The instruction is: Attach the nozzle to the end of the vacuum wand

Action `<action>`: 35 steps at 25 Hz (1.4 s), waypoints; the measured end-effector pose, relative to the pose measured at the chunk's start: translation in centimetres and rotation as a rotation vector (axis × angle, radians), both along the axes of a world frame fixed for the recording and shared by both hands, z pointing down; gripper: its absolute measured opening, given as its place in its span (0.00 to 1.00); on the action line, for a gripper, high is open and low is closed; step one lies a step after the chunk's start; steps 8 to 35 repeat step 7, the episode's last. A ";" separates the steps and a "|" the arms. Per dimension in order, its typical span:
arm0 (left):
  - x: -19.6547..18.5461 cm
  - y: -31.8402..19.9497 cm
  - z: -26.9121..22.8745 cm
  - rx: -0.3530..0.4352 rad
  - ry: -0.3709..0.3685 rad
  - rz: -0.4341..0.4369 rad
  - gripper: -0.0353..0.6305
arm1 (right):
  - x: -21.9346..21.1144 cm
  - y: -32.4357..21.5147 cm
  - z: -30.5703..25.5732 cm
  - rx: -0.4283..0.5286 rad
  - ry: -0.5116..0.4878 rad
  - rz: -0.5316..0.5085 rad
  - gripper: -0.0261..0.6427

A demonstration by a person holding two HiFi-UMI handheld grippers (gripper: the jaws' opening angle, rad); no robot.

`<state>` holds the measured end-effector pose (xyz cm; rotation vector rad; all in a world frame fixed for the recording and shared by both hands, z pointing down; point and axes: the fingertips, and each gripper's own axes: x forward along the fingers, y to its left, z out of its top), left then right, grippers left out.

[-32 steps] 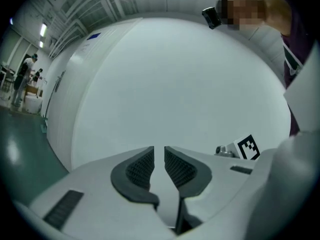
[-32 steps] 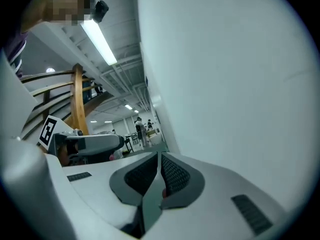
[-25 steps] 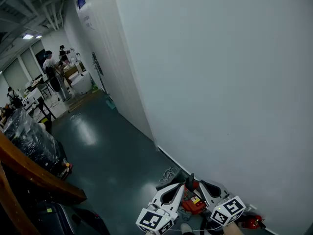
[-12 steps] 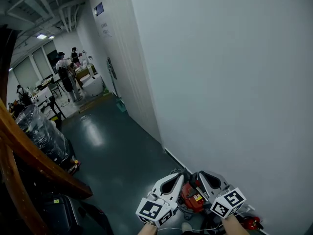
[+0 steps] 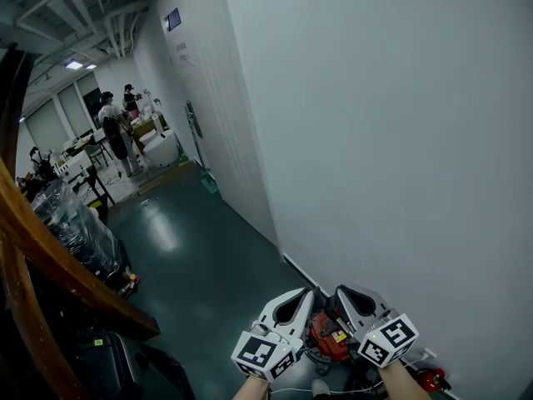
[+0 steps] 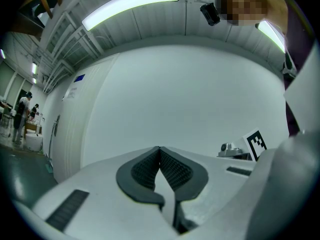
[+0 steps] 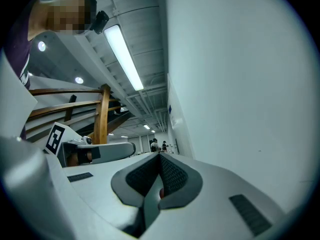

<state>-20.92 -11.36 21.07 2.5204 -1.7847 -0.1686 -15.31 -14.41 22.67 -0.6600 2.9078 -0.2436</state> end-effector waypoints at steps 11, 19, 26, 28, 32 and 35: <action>0.0 -0.4 0.3 -0.007 0.002 -0.001 0.06 | 0.1 -0.2 0.0 0.003 -0.002 0.005 0.06; 0.0 -0.4 0.3 -0.007 0.002 -0.001 0.06 | 0.1 -0.2 0.0 0.003 -0.002 0.005 0.06; 0.0 -0.4 0.3 -0.007 0.002 -0.001 0.06 | 0.1 -0.2 0.0 0.003 -0.002 0.005 0.06; 0.0 -0.4 0.3 -0.007 0.002 -0.001 0.06 | 0.1 -0.2 0.0 0.003 -0.002 0.005 0.06; 0.0 -0.4 0.3 -0.007 0.002 -0.001 0.06 | 0.1 -0.2 0.0 0.003 -0.002 0.005 0.06; 0.0 -0.4 0.3 -0.007 0.002 -0.001 0.06 | 0.1 -0.2 0.0 0.003 -0.002 0.005 0.06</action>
